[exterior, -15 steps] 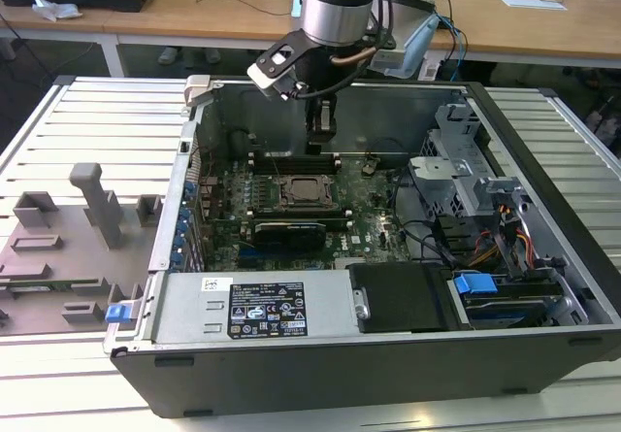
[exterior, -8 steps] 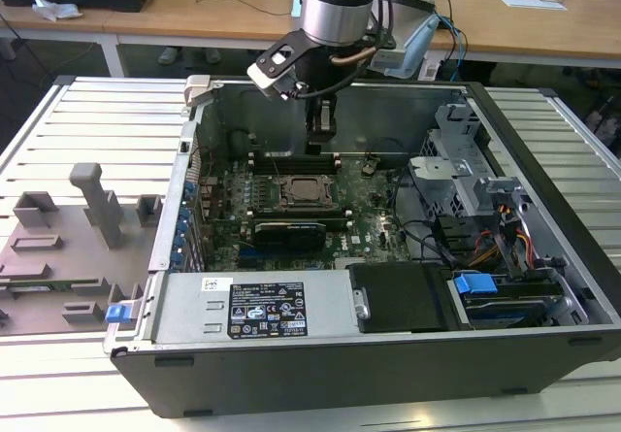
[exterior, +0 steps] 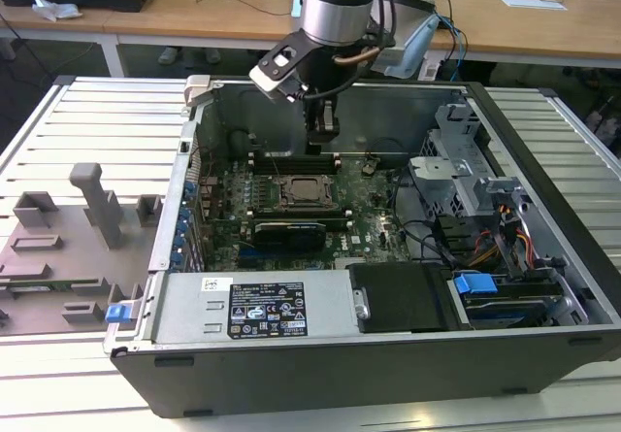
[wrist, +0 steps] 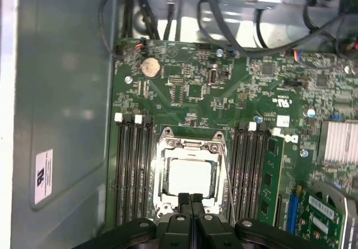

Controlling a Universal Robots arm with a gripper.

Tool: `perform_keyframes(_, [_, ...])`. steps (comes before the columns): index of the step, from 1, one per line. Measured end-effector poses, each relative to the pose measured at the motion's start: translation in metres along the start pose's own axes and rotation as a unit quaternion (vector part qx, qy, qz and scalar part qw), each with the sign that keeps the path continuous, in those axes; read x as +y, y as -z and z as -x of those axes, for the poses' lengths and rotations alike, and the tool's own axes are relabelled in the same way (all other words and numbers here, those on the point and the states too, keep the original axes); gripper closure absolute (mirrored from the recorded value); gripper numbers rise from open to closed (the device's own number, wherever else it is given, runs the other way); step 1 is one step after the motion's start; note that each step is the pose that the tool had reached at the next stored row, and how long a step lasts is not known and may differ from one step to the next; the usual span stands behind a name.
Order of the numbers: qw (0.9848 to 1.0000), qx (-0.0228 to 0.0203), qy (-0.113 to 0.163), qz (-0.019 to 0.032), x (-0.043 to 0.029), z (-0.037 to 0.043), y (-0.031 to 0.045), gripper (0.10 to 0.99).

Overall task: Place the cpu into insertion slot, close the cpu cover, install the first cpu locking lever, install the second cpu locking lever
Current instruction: 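Install the first cpu locking lever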

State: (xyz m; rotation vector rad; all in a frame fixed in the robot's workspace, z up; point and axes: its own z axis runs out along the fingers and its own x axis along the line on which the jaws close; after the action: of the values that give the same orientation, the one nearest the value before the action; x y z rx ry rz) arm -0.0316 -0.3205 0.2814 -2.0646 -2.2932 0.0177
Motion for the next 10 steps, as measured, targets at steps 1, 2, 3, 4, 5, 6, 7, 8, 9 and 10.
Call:
perform_keyframes(1, [1.0,-0.0004,0.009,-0.0003,0.0,0.0,0.0,0.98])
perform_keyframes(2, [0.9998,-0.0009,0.019,-0.0006,0.0,0.0,0.0,0.98])
perform_keyframes(3, [0.9996,-0.0013,0.028,-0.001,0.0,0.0,0.0,0.98])
perform_keyframes(4, [0.9993,-0.0018,0.039,-0.0013,0.0,0.0,0.0,0.98])
perform_keyframes(5, [0.9988,-0.0022,0.048,-0.0016,0.0,0.0,0.0,0.98])
perform_keyframes(6, [0.9984,-0.0026,0.057,-0.002,0.0,0.0,0.0,0.98])
perform_keyframes(7, [0.9978,-0.0031,0.066,-0.0023,0.0,0.0,0.0,0.98])
perform_keyframes(8, [0.9971,-0.0035,0.076,-0.0026,0.0,0.0,0.0,0.98])
perform_keyframes(9, [0.9962,-0.004,0.087,-0.003,0.0,0.0,0.0,0.98])
perform_keyframes(10, [0.9955,-0.0044,0.094,-0.0032,0.0,0.0,0.0,0.98])
